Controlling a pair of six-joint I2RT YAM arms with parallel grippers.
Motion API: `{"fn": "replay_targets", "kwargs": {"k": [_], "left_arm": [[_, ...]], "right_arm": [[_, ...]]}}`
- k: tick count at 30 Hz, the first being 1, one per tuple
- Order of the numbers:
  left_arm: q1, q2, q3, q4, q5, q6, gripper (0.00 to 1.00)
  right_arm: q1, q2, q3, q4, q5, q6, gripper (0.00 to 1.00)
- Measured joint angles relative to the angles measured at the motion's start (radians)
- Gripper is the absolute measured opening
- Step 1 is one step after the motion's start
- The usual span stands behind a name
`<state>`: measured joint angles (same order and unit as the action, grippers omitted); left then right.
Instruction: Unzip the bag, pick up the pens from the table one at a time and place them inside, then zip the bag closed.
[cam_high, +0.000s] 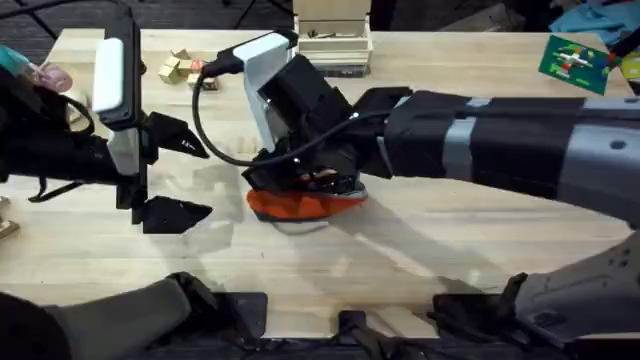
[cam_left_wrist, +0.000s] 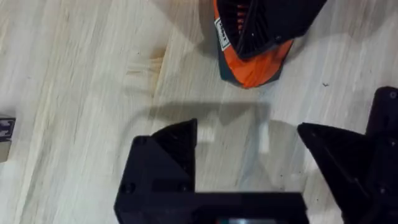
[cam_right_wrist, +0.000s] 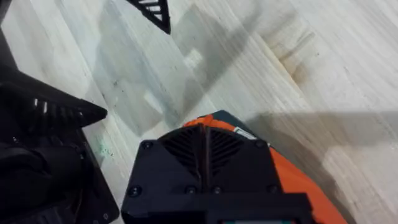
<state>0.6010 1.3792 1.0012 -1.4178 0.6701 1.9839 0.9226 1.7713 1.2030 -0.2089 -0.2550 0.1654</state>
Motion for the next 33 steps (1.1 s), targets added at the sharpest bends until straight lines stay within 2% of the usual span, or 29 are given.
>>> {"fn": "replay_targets", "kwargs": {"k": [14, 22, 33], "left_arm": [[0.000, 0.000, 0.000, 0.000, 0.024, 0.000, 0.993], [0.000, 0.000, 0.000, -0.014, 0.123, 0.000, 0.992], [0.000, 0.000, 0.000, -0.026, 0.150, 0.000, 0.993]], "right_arm": [[-0.018, -0.024, 0.000, 0.021, 0.000, 0.000, 0.031], [-0.067, -0.066, 0.000, 0.026, -0.001, 0.000, 0.030], [-0.099, -0.074, 0.000, 0.059, 0.000, 0.000, 0.031]]}}
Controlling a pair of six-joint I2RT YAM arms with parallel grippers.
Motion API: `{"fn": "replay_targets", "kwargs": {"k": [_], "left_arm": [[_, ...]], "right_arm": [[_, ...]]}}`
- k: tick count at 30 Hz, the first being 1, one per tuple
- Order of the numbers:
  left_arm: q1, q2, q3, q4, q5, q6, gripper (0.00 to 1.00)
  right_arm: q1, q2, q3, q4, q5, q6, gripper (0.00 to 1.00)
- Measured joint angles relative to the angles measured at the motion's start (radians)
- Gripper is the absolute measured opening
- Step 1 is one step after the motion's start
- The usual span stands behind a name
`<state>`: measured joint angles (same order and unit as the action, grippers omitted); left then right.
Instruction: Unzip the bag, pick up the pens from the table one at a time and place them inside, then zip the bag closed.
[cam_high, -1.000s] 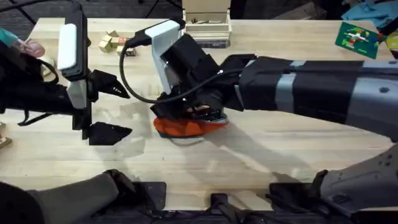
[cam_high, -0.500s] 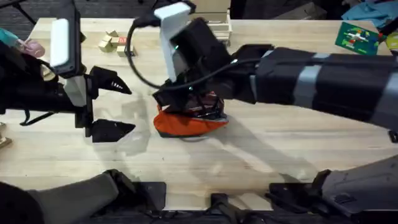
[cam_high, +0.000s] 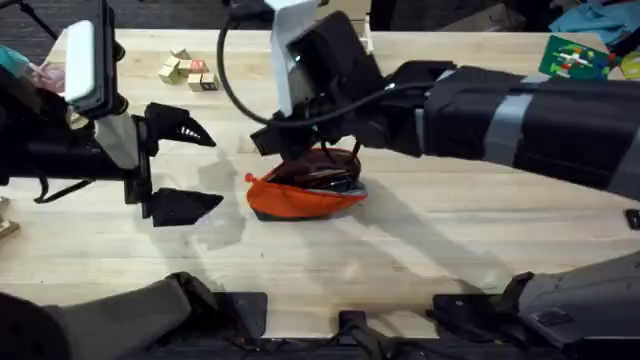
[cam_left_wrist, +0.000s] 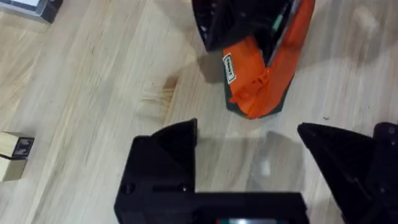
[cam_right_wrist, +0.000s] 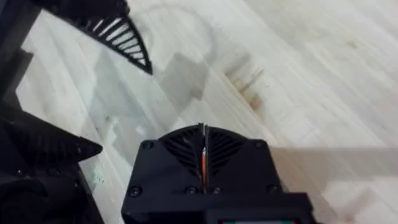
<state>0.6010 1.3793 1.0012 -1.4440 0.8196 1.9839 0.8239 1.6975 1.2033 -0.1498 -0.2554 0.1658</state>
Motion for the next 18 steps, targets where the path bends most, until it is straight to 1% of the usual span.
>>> {"fn": "replay_targets", "kwargs": {"k": [6, 11, 12, 13, 17, 18], "left_arm": [[0.000, 0.000, 0.000, 0.000, 0.000, 0.000, 0.993], [0.000, 0.000, 0.000, 0.000, 0.000, 0.000, 0.993], [0.000, 0.000, 0.000, 0.000, 0.000, 0.000, 0.993], [0.000, 0.000, 0.000, 0.000, 0.000, 0.000, 0.993], [0.000, 0.000, 0.000, 0.000, 0.000, 0.000, 0.993], [0.000, 0.000, 0.000, 0.000, 0.000, 0.000, 0.993]], "right_arm": [[-0.027, -0.018, 0.000, 0.012, 0.000, 0.000, 0.030], [-0.028, -0.020, 0.000, 0.010, -0.015, 0.000, 0.035], [-0.028, -0.021, 0.000, 0.007, -0.021, 0.005, 0.094], [-0.028, -0.023, 0.000, 0.001, -0.026, 0.006, 0.226], [-0.024, -0.033, 0.000, -0.047, -0.038, 0.006, 0.807], [-0.023, -0.035, 0.000, -0.059, -0.039, 0.006, 0.933]]}}
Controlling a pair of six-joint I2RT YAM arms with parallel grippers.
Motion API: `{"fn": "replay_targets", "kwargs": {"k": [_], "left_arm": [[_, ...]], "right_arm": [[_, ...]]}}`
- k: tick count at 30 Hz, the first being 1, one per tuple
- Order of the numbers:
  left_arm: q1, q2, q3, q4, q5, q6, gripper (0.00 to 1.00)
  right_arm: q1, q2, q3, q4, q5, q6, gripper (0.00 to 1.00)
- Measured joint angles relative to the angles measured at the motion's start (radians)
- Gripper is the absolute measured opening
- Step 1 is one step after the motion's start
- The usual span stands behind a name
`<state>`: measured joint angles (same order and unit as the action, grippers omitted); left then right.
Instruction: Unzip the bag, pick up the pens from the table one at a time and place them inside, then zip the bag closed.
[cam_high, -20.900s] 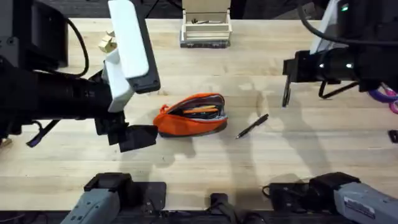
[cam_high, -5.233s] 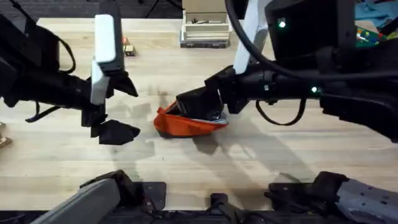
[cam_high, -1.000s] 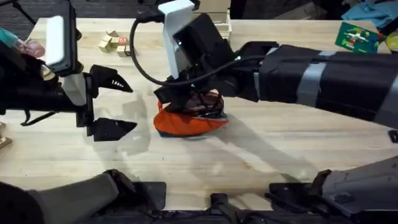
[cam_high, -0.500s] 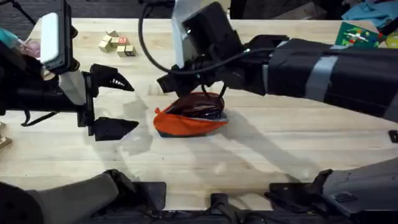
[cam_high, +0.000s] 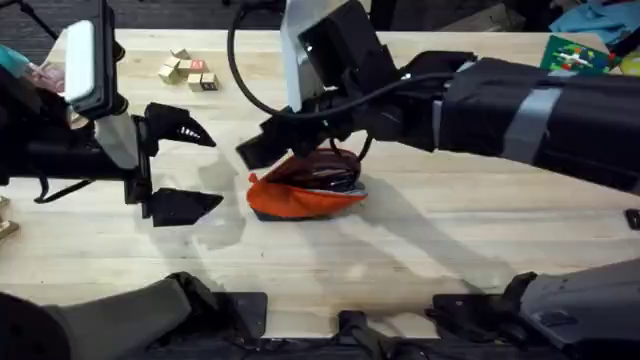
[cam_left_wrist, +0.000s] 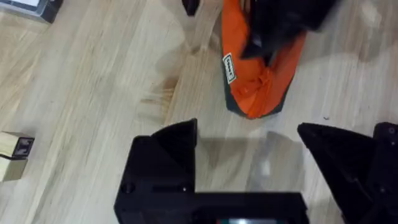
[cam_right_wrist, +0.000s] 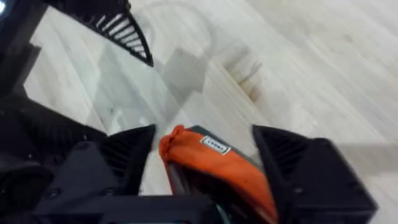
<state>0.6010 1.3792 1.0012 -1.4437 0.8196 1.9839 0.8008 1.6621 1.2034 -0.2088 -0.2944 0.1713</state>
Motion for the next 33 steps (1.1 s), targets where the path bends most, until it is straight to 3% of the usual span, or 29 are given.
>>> {"fn": "replay_targets", "kwargs": {"k": [2, 11, 19, 33], "left_arm": [[0.000, 0.000, 0.000, 0.000, 0.000, 0.000, 0.992], [0.000, 0.000, 0.000, 0.000, -0.001, 0.000, 0.992], [0.003, 0.000, 0.000, 0.004, -0.009, 0.000, 0.993], [0.132, 0.000, 0.000, 0.008, -0.030, 0.028, 0.993]], "right_arm": [[0.003, -0.004, 0.000, -0.025, -0.003, 0.001, 0.992], [0.035, -0.017, 0.006, -0.090, -0.005, -0.024, 0.997], [0.127, -0.026, 0.129, -0.267, 0.112, -0.128, 0.997], [0.267, -0.027, 0.182, -0.290, 0.298, -0.173, 0.998]]}}
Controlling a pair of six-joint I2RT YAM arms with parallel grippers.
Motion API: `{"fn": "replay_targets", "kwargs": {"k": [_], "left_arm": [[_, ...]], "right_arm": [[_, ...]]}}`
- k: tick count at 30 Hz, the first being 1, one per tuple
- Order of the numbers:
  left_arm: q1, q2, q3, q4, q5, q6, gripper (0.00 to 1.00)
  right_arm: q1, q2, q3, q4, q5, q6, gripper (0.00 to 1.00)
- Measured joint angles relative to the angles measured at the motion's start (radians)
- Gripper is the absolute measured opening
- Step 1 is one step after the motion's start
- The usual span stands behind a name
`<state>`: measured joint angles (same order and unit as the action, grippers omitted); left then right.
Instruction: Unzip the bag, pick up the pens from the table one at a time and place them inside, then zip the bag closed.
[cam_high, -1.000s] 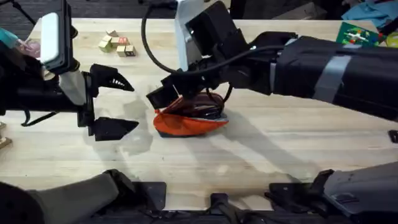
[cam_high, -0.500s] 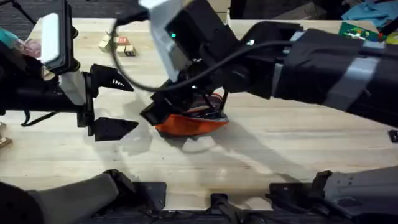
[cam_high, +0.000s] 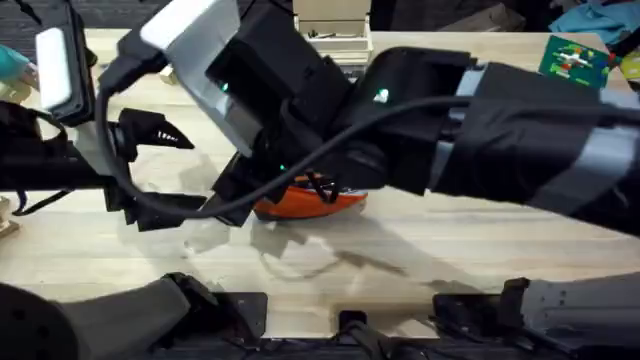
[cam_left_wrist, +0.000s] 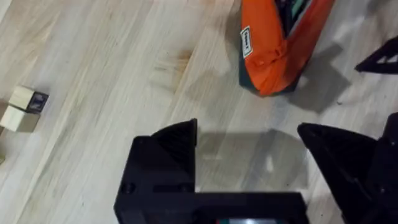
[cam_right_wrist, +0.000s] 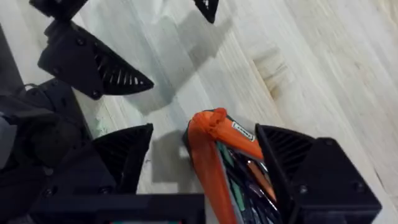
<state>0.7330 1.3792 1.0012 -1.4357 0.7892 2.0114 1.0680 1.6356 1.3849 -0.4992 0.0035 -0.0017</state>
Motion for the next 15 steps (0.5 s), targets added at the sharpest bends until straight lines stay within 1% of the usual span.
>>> {"fn": "replay_targets", "kwargs": {"k": [5, 10, 15], "left_arm": [[0.007, 0.000, 0.000, 0.000, -0.002, 0.024, 0.993], [0.007, 0.000, 0.000, 0.008, -0.012, 0.032, 0.993], [0.007, 0.000, 0.000, 0.009, -0.033, 0.033, 0.993]], "right_arm": [[0.016, 0.001, 0.000, 0.006, 0.027, 0.022, 0.998], [0.016, 0.013, 0.000, 0.019, 0.038, 0.060, 0.998], [0.016, 0.050, 0.000, 0.020, 0.038, 0.090, 0.997]]}}
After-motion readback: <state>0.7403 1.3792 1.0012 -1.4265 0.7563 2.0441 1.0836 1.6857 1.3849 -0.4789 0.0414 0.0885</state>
